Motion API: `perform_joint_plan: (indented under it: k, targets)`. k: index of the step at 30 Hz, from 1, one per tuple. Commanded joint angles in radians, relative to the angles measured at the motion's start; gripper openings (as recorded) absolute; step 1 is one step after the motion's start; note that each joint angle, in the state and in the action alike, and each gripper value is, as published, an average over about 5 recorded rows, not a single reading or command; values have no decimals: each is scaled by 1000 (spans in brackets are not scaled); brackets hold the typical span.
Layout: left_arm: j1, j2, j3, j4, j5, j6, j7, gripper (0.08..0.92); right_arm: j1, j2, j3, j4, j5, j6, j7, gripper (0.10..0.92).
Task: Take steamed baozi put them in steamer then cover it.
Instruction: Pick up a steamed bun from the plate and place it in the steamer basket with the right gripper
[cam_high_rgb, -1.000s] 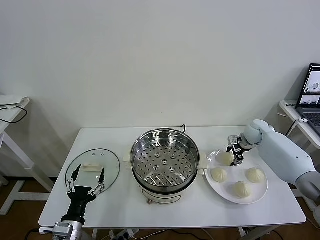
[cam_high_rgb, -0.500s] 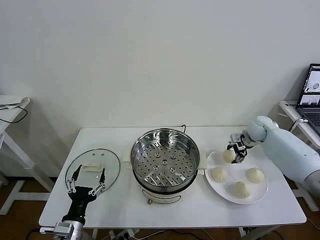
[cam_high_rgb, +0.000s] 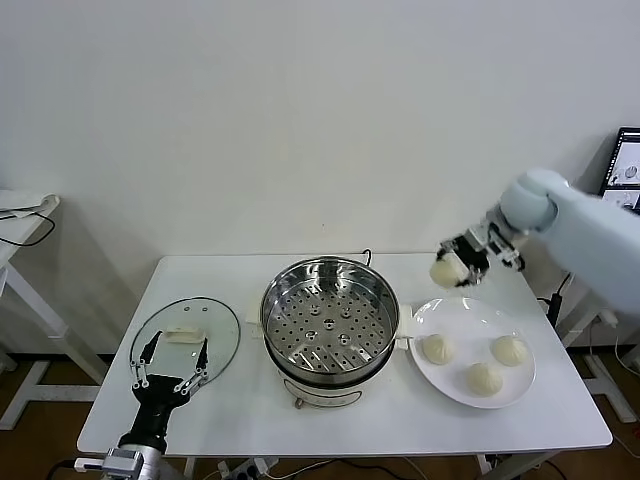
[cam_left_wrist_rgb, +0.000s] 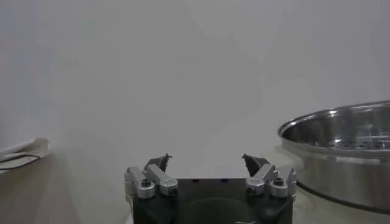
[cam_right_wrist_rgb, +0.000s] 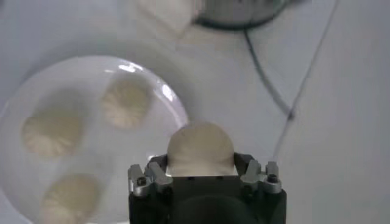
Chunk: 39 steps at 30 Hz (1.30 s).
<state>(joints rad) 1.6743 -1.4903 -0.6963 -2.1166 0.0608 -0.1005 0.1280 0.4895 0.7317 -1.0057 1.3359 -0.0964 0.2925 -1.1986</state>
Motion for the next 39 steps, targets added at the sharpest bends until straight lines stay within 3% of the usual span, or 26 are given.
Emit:
perform_joint_plan:
  k: [1, 15, 39]
  targets:
    - [2, 4, -2, -8, 0, 0, 1, 823, 316, 145, -257, 142, 62, 197, 7, 712]
    - [-13, 26, -20, 8, -3, -2, 3, 823, 239, 453, -274, -29, -27, 377, 86, 712]
    - [-33, 38, -37, 36, -8, -5, 9, 823, -18, 538, -198, -221, -169, 439, 115, 712]
